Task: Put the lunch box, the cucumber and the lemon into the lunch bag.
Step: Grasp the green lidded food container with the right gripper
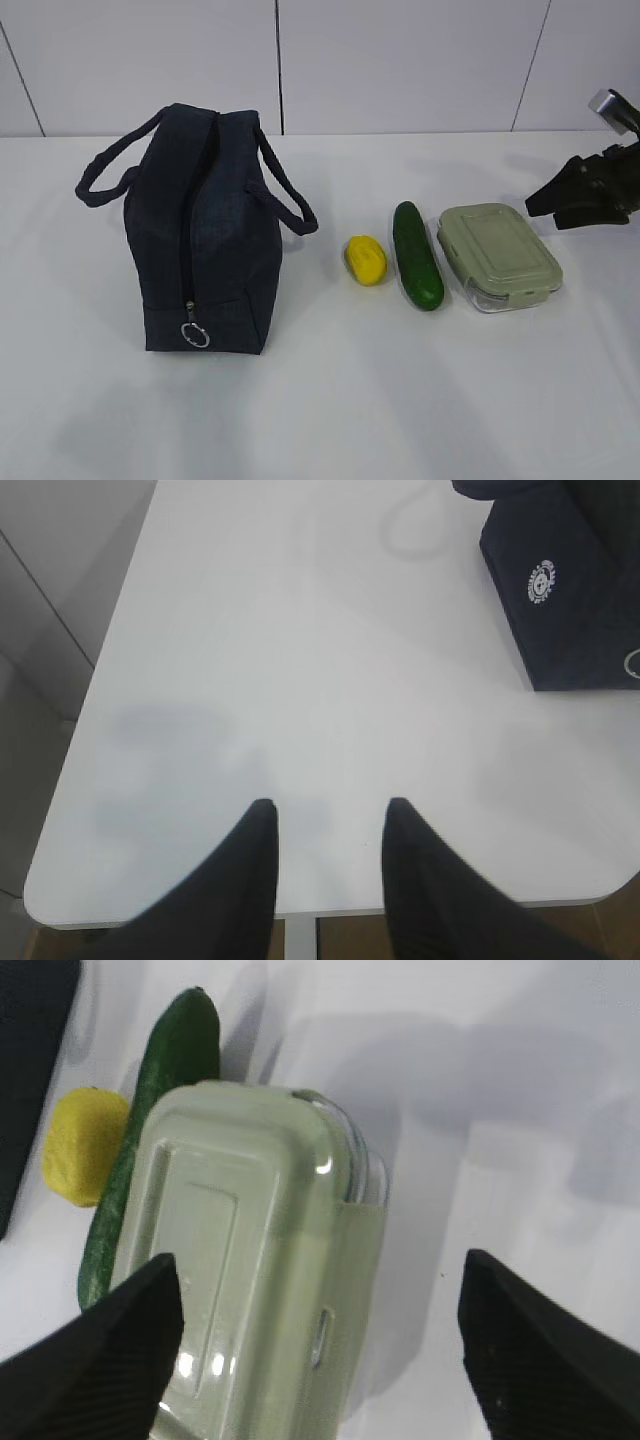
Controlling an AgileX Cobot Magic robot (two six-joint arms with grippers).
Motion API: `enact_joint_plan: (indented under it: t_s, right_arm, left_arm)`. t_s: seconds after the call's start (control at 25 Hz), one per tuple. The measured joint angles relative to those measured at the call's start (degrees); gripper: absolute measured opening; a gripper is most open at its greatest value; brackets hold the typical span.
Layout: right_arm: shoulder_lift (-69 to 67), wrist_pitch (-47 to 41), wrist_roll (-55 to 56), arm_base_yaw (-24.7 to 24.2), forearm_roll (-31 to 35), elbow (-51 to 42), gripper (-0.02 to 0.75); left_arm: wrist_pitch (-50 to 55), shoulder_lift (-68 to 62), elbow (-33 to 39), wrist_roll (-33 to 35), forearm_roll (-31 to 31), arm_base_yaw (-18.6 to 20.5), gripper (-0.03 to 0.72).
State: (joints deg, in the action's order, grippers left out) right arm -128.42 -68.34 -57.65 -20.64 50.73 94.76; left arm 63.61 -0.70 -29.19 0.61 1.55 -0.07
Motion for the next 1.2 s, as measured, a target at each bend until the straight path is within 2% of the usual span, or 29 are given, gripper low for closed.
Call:
enact_joint_plan:
  t_s: [0.52,0.84,1.2]
  right_arm:
    - [-0.51,0.00,1.22,0.00,-0.53,0.00,0.635]
    - [-0.60,0.00,2.32,2.96,-2.77,0.00,0.631]
    - [-0.93,0.00,3.31,3.08,-3.91,-2.37,0.624]
  left_arm:
    - [0.00,0.00,0.00,0.00,0.00,0.00,0.237]
    - [0.00,0.00,0.00,0.00,0.00,0.00,0.237]
    - [0.00,0.00,0.00,0.00,-0.10,0.00,0.237]
